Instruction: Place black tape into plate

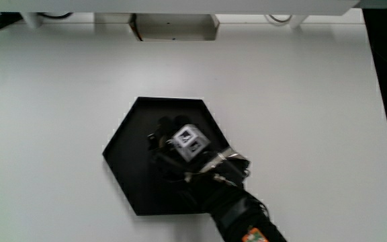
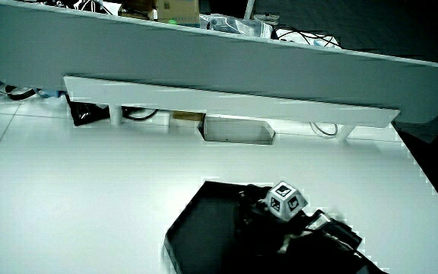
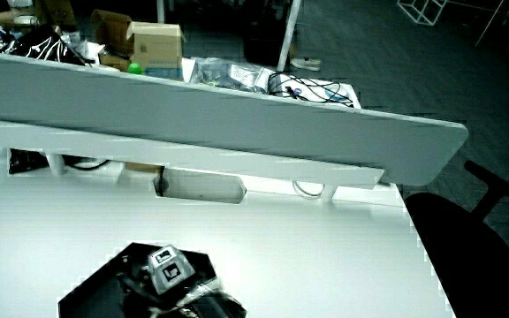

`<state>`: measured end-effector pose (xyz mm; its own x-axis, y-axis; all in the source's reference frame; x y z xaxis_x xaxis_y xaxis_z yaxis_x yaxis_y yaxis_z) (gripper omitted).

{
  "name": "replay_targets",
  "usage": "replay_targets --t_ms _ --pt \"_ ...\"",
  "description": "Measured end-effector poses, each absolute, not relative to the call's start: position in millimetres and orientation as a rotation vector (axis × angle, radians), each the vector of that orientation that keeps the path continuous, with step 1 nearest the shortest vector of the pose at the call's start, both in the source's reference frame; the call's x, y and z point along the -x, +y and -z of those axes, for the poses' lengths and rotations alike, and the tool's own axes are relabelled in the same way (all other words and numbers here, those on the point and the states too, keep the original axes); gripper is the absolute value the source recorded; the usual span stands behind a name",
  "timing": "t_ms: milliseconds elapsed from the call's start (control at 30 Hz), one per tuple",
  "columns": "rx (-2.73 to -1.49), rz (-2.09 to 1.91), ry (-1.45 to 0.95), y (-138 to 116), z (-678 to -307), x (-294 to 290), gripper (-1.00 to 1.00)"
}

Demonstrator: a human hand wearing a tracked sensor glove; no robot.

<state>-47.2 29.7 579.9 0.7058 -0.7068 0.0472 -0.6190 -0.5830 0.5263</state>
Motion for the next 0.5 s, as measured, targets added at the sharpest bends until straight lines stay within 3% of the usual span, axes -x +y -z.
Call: replay_targets --t_ms 500 --pt "-2.229 0.38 -0.962 34.3 -617.2 60.4 0.0"
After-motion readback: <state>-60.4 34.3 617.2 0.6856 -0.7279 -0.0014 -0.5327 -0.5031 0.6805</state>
